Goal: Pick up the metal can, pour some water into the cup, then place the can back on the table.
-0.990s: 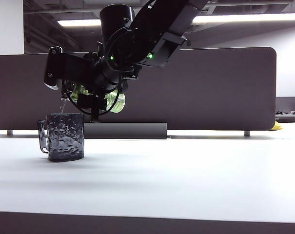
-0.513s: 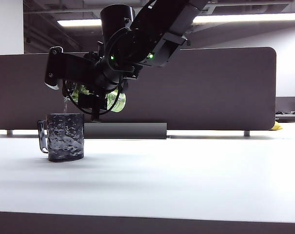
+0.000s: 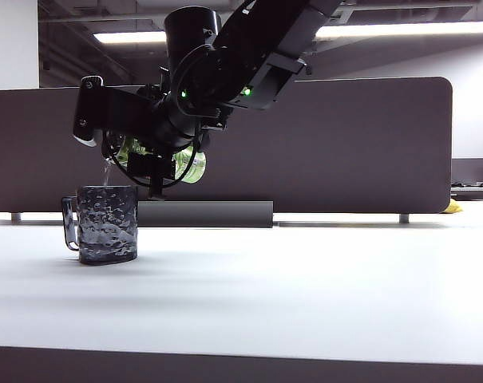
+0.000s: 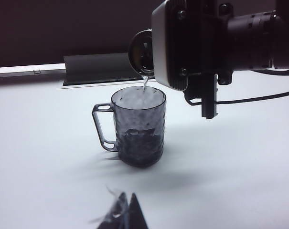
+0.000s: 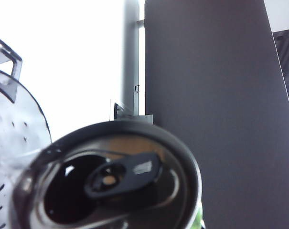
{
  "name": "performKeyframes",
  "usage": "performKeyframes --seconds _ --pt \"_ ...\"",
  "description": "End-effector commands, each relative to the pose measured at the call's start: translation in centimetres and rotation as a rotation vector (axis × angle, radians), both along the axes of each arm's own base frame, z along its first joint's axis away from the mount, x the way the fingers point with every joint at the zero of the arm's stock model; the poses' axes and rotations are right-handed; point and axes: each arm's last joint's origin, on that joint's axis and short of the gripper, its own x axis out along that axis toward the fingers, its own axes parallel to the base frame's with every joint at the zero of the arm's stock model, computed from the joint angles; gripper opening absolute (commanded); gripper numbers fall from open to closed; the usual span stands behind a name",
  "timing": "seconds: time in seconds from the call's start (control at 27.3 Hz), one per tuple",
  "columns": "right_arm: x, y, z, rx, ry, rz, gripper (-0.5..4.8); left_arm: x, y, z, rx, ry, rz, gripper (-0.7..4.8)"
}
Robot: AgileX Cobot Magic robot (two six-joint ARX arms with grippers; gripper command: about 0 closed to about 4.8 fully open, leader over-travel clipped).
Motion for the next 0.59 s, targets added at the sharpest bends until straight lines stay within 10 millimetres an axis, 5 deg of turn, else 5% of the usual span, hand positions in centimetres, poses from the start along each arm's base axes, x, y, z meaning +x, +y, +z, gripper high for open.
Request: performKeyframes --seconds 0.04,0.59 --pt "-0.03 0.07 1.33 0.044 -0.053 0.001 2.61 0.00 -0.02 0.16 -0.003 -0.013 -0.004 -0.05" --pt "0.00 0.01 1.74 0.176 0.001 -0.112 2.62 0.00 -0.01 0.16 -0.003 -0.013 -0.003 -0.05"
